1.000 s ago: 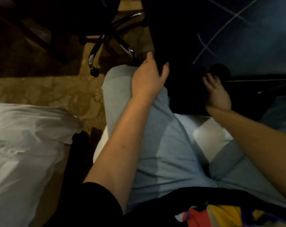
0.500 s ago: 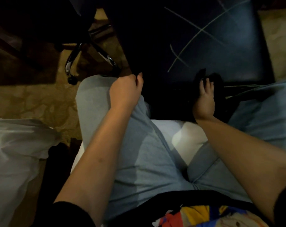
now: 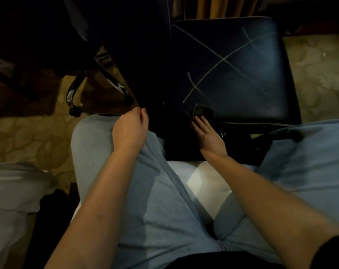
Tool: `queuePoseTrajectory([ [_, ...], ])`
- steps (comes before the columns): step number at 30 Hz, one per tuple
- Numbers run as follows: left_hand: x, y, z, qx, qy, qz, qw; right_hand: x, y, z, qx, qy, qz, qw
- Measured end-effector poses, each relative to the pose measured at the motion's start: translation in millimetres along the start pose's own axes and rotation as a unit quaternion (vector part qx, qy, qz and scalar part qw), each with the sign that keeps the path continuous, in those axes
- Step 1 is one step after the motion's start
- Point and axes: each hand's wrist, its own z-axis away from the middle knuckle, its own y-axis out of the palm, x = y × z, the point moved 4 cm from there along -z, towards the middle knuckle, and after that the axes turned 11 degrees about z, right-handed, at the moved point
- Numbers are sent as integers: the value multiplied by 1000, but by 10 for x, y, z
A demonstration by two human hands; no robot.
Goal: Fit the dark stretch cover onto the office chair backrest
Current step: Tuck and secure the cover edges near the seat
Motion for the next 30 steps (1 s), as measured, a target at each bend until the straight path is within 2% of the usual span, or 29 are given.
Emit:
queuePoseTrajectory([
  [2, -8, -3, 11, 5, 4, 13, 1000, -119, -26, 68, -42, 62, -20, 997],
  [5, -49, 35, 22, 21, 24, 24, 999, -329, -21, 153, -131, 189, -68, 971],
  [8, -90, 92, 37, 33, 51, 33, 998, -430, 0, 174, -155, 249, -84, 952],
  [12, -114, 128, 41, 39, 58, 49, 996, -309, -17, 94, -158, 172, -51, 971],
  [16, -165, 157, 41, 51, 62, 50, 996, -17, -12, -52, -47, 38, -9, 998],
  [18, -193, 181, 49, 62, 68, 39, 995, 54, -28, -105, -7, 13, -2, 1000],
  [20, -210, 195, 62, 75, 71, 39, 994, 45, -69, -108, -10, 7, 11, 1000],
  [22, -212, 204, 73, 86, 66, 42, 993, -46, -82, -64, -32, 26, -1, 999],
  [24, -208, 213, 78, 93, 63, 42, 993, -192, -46, 10, -52, 103, -78, 990],
  [27, -212, 228, 82, 100, 62, 42, 992, -384, -4, 108, -119, 231, -232, 937],
  [28, -212, 232, 83, 103, 62, 42, 992, -405, -11, 115, -146, 249, -254, 923],
  [30, -203, 237, 74, 107, 58, 43, 992, -374, -21, 86, -150, 249, -248, 924],
])
